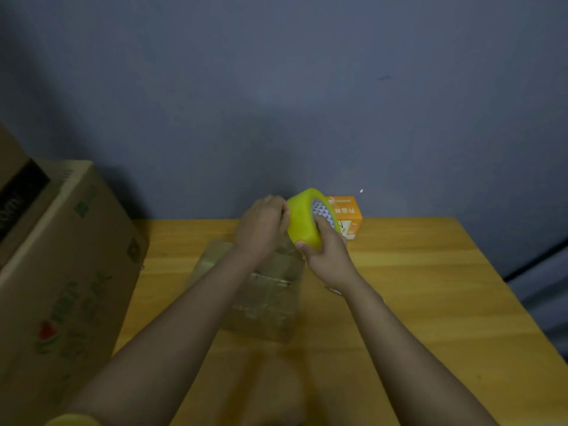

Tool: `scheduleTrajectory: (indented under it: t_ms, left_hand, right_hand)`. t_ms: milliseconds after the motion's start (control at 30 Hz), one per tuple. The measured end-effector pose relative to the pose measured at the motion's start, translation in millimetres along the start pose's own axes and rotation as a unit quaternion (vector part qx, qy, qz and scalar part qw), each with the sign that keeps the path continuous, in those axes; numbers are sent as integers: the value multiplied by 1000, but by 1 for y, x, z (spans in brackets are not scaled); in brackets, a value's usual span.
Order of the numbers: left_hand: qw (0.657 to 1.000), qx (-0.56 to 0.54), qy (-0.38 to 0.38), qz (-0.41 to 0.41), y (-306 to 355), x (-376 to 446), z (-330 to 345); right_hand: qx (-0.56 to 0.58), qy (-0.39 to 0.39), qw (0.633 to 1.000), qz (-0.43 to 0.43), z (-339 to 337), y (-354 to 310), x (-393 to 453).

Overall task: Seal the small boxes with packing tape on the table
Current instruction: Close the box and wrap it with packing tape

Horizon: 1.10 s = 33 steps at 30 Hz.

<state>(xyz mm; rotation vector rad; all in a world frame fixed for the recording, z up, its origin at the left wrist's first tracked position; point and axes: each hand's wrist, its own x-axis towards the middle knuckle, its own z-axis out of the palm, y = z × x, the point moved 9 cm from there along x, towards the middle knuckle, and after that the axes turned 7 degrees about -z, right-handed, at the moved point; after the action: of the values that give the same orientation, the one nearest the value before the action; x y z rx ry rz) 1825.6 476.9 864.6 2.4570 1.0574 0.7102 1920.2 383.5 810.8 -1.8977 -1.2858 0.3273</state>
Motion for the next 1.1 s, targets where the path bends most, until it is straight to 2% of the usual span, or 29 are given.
scheduleTrajectory:
  t_ms: [133, 267, 367, 467, 533, 600, 733, 833, 967, 1100]
  left_hand:
    - [991, 92, -9, 99, 4, -1, -11]
    - [986, 107, -58, 116, -3, 3, -11]
    - [988, 24, -114, 100, -10, 5, -7]
    - [977, -102, -184, 39, -18, 12, -4]
    - [970, -139, -200, 11, -22, 18, -3]
    - [974, -124, -190, 6, -22, 23, -6]
    - [992, 2, -125, 10, -16, 33, -12]
    - [996, 17, -84, 22, -7, 38, -21]
    - [998, -6, -51, 21, -15, 50, -28]
    - [992, -28, -113, -39, -51, 44, 11]
  right_hand:
    - [28, 4, 1000, 10, 6, -21, 0]
    - [27, -8, 999, 42, 11, -26, 0]
    - [26, -10, 998, 55, 9, -27, 0]
    - [28, -10, 998, 46, 7, -30, 0]
    - [30, -8, 999, 35, 4, -35, 0]
    - [54, 5, 998, 33, -2, -40, 0]
    - [96, 71, 991, 58, -15, -47, -1]
    - [23, 103, 991, 76, -26, -49, -3]
    - [-41, 38, 988, 145, -34, -28, -9]
    - [1, 17, 980, 196, -41, -13, -29]
